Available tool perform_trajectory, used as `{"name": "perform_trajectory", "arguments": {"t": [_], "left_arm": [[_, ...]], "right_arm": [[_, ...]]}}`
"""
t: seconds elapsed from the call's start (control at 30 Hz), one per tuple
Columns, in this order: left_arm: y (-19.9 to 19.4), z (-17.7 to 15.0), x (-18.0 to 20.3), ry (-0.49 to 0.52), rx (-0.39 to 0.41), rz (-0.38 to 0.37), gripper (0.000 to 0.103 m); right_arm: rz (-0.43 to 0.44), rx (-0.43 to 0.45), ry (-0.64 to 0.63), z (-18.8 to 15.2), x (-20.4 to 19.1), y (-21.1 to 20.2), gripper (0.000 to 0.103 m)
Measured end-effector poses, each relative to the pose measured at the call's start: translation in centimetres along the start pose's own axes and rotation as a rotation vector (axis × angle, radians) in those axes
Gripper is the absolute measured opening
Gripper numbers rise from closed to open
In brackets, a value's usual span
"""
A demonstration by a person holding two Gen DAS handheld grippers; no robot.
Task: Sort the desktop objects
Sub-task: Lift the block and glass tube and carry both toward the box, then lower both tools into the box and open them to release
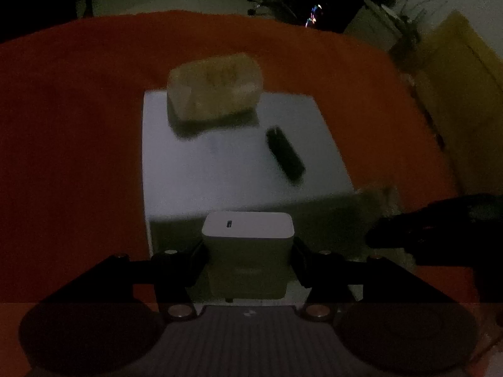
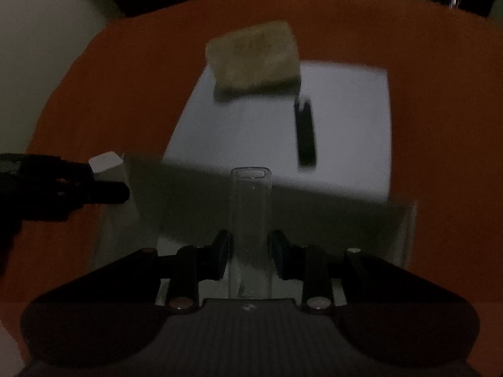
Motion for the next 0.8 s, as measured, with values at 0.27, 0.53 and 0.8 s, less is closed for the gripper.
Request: {"name": "perform_trajectory", "arguments": {"t": [0.27, 0.53, 0.8], "left_arm": [[4.7, -7.0, 2.4, 0.070, -0.123, 0.033, 0.051], [8.2, -10.1, 2.7, 0.104, -0.191, 0.062, 0.051], [9.8, -10.1, 3.0, 0.128, -0.195, 0.145, 0.051]], "right_arm": [[-0.074, -0.131, 0.088, -7.5, 3.0, 5.1, 0.032], [-0.172, -0.179, -0.015, -10.3, 3.1, 7.9, 0.032], [-0.226, -0.205, -0.100, -12.3, 2.8, 8.5, 0.032]]}}
Point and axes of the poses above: each gripper's, at about its wrist camera, not at the fingertips, and y roughly the way its jaws point, x to its right, z to its top, the point moved 7 cm from there along y, roughly the way its jaws point, and after that the axes turned 4 degrees about z, right-handed, at the moved point
